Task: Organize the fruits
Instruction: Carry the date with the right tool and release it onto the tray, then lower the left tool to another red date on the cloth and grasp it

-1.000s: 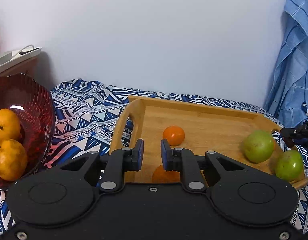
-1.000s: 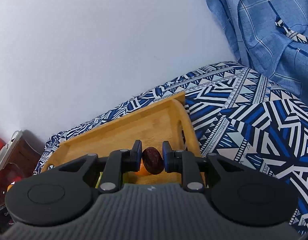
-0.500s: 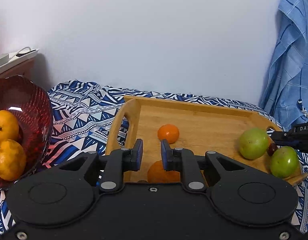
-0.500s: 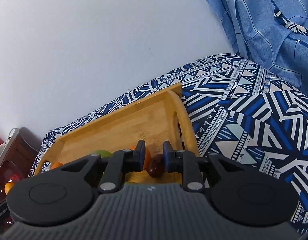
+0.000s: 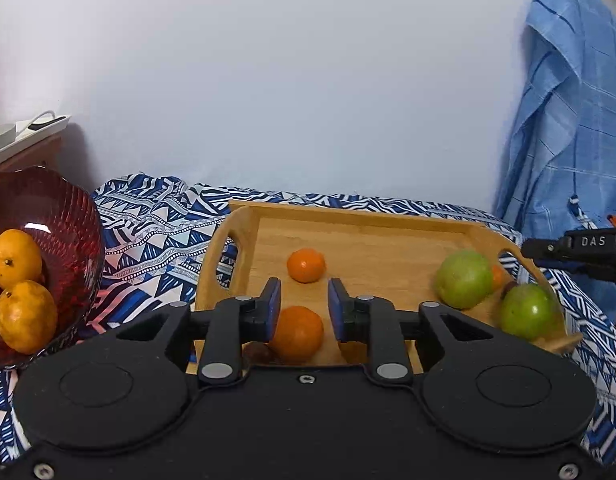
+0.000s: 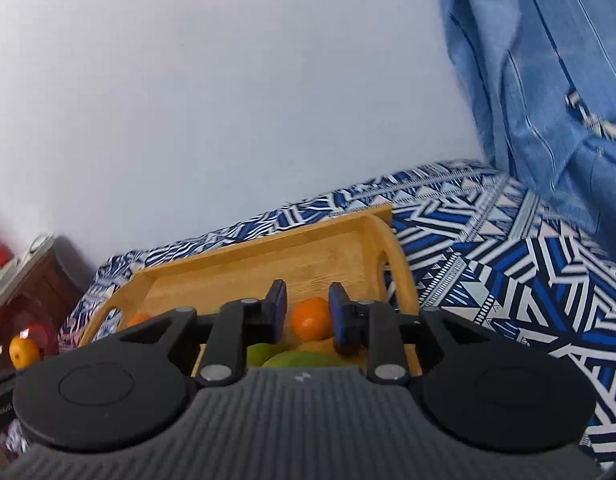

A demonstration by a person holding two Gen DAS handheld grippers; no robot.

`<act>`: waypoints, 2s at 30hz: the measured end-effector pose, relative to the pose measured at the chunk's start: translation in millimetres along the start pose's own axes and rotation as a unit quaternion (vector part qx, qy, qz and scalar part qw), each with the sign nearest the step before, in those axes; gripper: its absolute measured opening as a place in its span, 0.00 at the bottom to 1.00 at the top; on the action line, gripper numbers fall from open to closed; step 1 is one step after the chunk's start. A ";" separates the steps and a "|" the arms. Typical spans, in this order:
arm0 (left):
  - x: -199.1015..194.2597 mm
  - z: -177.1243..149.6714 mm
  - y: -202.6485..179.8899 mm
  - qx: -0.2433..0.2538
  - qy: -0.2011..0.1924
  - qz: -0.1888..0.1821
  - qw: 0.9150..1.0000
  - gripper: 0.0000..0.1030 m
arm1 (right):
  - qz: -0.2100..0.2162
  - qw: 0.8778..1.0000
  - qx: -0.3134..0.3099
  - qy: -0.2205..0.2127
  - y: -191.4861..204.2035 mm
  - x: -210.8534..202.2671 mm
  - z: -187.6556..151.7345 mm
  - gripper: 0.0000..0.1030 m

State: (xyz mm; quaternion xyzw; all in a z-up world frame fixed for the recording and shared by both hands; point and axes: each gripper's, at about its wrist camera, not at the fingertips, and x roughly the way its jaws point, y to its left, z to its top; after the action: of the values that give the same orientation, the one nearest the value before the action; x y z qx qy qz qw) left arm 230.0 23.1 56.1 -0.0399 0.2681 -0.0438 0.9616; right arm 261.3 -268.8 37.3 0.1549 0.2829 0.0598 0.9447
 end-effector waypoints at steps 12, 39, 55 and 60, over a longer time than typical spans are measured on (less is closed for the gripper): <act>-27.8 -20.2 -16.6 0.019 0.024 0.022 0.999 0.40 | 0.005 0.996 -0.088 -0.012 45.7 -47.1 -38.5 0.66; -30.6 -59.3 -23.0 0.025 0.054 0.026 0.998 0.83 | -0.022 0.983 -0.179 0.044 69.3 -43.9 -105.1 0.84; -11.2 -63.4 -22.0 0.007 0.080 0.019 0.997 0.56 | -0.003 0.982 -0.179 0.055 76.3 -34.2 -108.1 0.78; -11.5 -64.5 -24.7 0.007 0.078 0.009 0.997 0.46 | 0.004 0.983 -0.176 0.054 79.1 -33.5 -109.1 0.67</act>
State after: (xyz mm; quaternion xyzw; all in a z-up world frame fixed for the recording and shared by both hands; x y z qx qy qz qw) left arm 185.1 -3.6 9.4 -0.0268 0.3425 -0.0401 0.9383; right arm 171.1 -172.6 -5.9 -0.0166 0.3183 0.1209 0.9401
